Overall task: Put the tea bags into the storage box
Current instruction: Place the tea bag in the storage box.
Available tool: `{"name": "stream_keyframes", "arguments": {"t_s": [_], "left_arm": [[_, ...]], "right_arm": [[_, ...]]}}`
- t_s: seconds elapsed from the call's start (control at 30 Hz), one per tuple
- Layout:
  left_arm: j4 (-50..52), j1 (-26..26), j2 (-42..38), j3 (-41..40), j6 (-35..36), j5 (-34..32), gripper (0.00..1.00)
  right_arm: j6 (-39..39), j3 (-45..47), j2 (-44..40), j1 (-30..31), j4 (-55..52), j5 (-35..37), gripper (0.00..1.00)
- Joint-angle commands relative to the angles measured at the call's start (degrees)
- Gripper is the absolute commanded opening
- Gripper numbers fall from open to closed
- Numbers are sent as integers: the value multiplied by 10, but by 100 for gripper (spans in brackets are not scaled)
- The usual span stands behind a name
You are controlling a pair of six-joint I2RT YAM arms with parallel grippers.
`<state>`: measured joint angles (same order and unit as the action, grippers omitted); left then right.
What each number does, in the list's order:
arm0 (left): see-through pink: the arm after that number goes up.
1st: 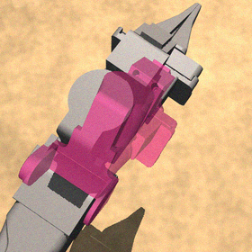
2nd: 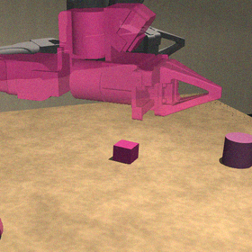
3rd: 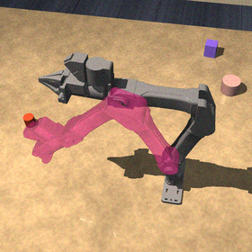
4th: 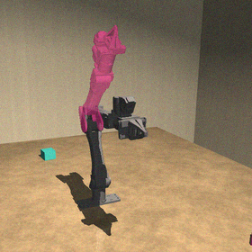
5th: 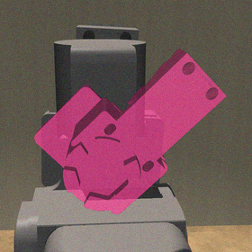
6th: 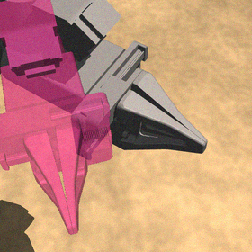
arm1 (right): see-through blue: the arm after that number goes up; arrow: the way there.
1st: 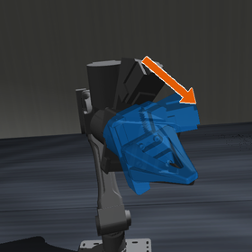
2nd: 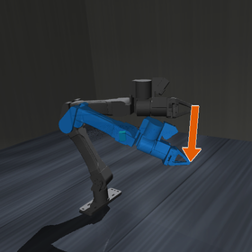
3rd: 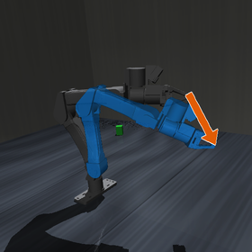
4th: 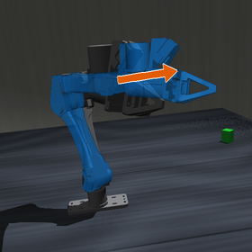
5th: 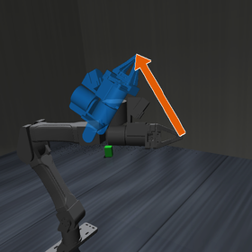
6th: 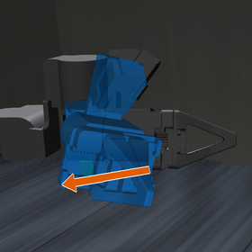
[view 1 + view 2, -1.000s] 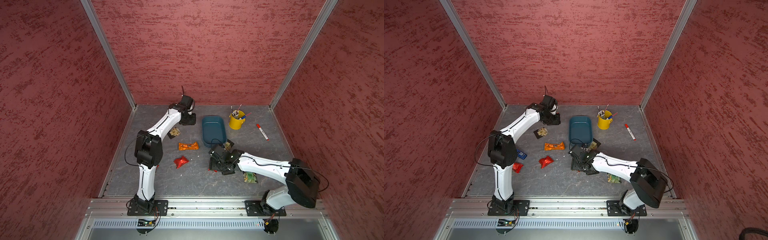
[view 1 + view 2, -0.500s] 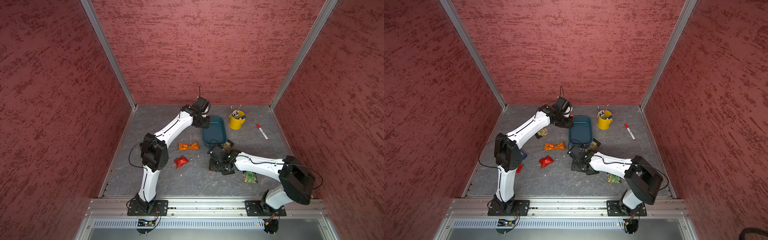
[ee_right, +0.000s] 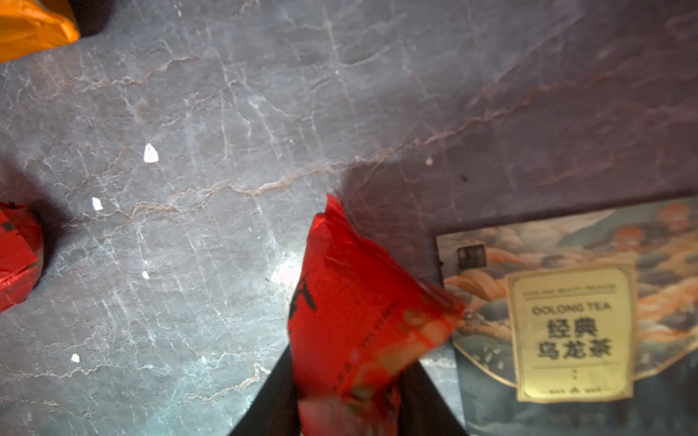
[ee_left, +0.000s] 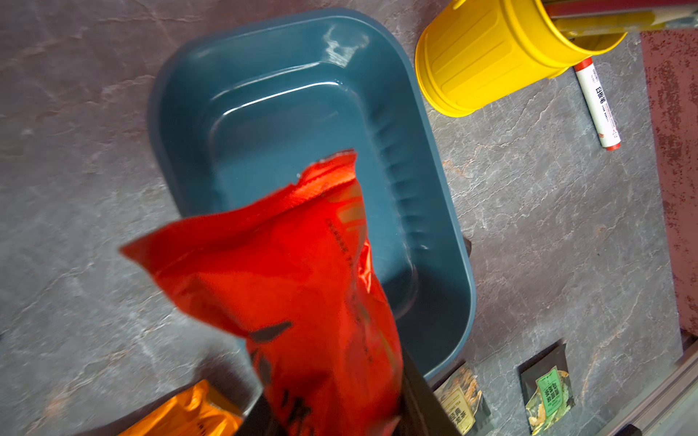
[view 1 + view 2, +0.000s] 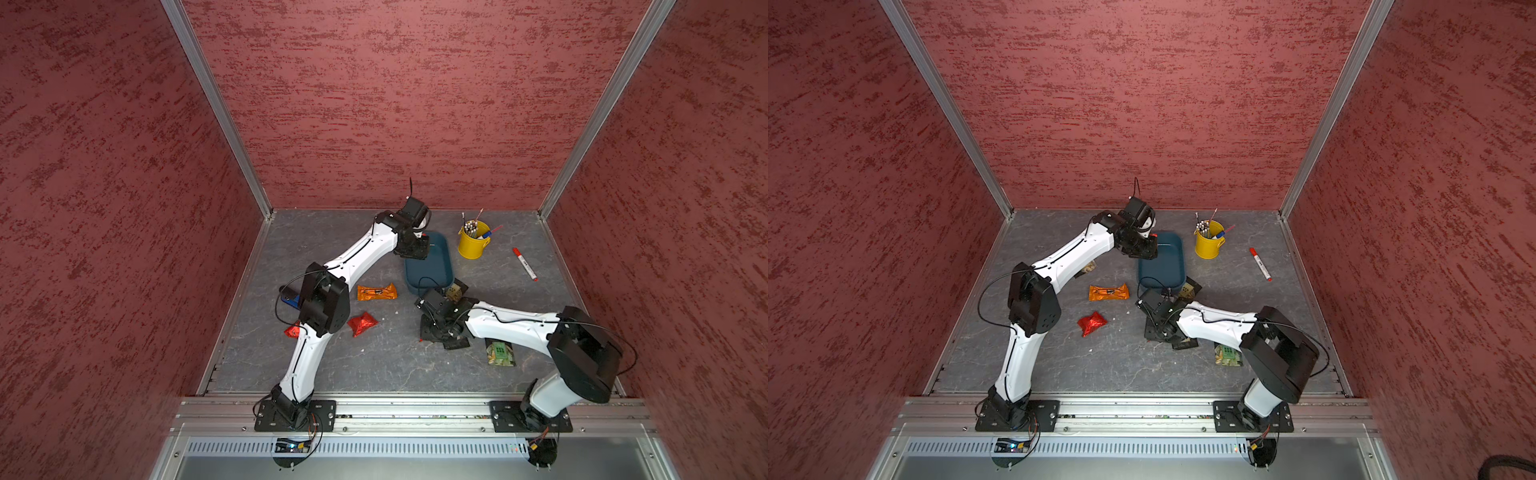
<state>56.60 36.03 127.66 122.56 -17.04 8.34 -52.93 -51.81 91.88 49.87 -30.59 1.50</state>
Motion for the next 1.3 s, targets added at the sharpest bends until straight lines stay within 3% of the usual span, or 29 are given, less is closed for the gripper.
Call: {"name": "stream_keyframes", "arguments": {"t_s": [0.0,0.33,0.5,0.7,0.87,1.03,1.27], "left_arm": [[1,4,36,20,-4,14,41],[-13,-6,121,79,-8,27,55],[-7,-15,136,113,-11,37,69],[3,-26,84,123,3,18,83],[18,-51,14,113,6,13,87],[19,-78,-87,14,12,-2,90],[-20,-105,-254,-246,17,-39,92]], "right_arm": [[6,-2,-22,-3,7,1,35],[7,-6,-109,-3,-48,20,32],[14,-23,-133,-4,-91,28,32],[26,-43,-164,-9,-129,51,31],[62,-71,-161,-31,-143,41,30],[109,-117,-130,-71,-139,39,29],[181,-209,-19,-129,-117,16,28]]}}
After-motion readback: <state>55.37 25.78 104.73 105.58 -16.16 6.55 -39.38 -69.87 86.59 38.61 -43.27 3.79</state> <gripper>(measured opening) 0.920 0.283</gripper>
